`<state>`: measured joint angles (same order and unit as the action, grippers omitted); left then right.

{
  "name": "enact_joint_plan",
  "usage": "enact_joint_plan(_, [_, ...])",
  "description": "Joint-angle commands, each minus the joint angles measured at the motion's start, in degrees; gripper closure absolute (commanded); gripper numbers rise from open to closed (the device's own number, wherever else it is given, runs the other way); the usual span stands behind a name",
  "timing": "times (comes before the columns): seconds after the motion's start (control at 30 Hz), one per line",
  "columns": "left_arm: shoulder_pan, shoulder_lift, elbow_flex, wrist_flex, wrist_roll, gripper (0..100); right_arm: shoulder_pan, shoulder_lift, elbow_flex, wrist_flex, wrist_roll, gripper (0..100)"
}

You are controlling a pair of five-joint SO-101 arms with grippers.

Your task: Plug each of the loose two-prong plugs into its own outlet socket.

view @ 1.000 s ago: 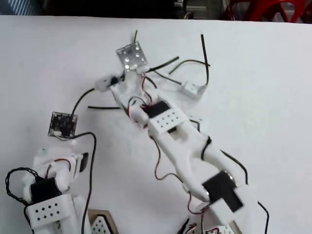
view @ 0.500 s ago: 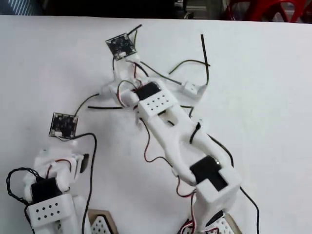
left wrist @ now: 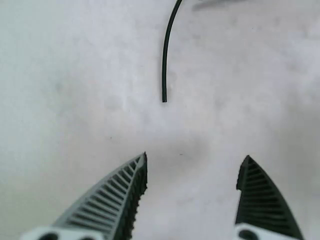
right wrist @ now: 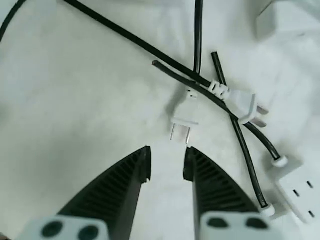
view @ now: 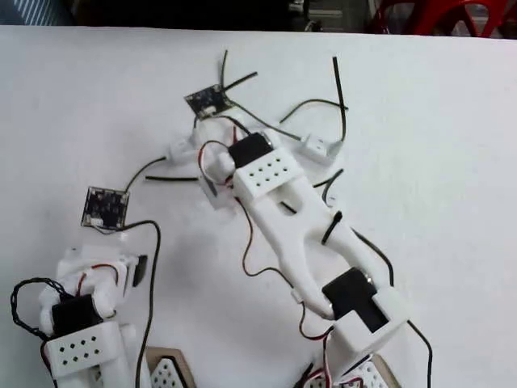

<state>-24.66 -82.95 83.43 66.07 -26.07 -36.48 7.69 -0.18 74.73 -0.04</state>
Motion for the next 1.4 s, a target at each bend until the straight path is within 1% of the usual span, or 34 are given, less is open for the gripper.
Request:
enact_joint_plan(0.0, [-0.31,-0.66,-0.18,-1.23,0.0,71,-2.59,1.54,-1.14,-0.66,0.44,87.8])
enact_joint_plan(0.13, [-0.31,-0.66,-0.09,-1.23,0.0,71,-2.95,7.87,-2.64,-4.44,0.44,87.8])
enact_joint_plan(0.37, [-0.31,-0.66,-0.09,-1.23,0.0,71,-0.84,15.96,-8.7,-4.62,0.44,87.8])
enact_joint_plan(0.77, [-0.31,-0.66,0.18,-1.23,0.0,71,2.59,22.55,-13.27,-4.79,0.44,87.8])
enact_joint_plan(1.0, [-0.31,-0.66,0.44,-1.93,-0.09,71,4.0,25.45,-13.63,-4.53,0.44,88.0])
enact_joint_plan(1.13, [-0.31,-0.66,0.53,-1.93,-0.09,71,3.82,25.8,-13.63,-4.53,0.44,92.4])
enact_joint_plan(1.23, [-0.31,-0.66,0.53,-1.93,-0.09,71,3.91,25.8,-13.54,-4.53,0.62,93.2])
enact_joint_plan(1.3, [-0.31,-0.66,0.53,-1.93,-0.09,71,4.09,25.8,-13.54,-4.35,2.99,93.4])
enact_joint_plan(1.37, [-0.31,-0.66,0.53,-1.93,-0.09,71,4.09,25.63,-13.71,-3.65,4.66,95.8])
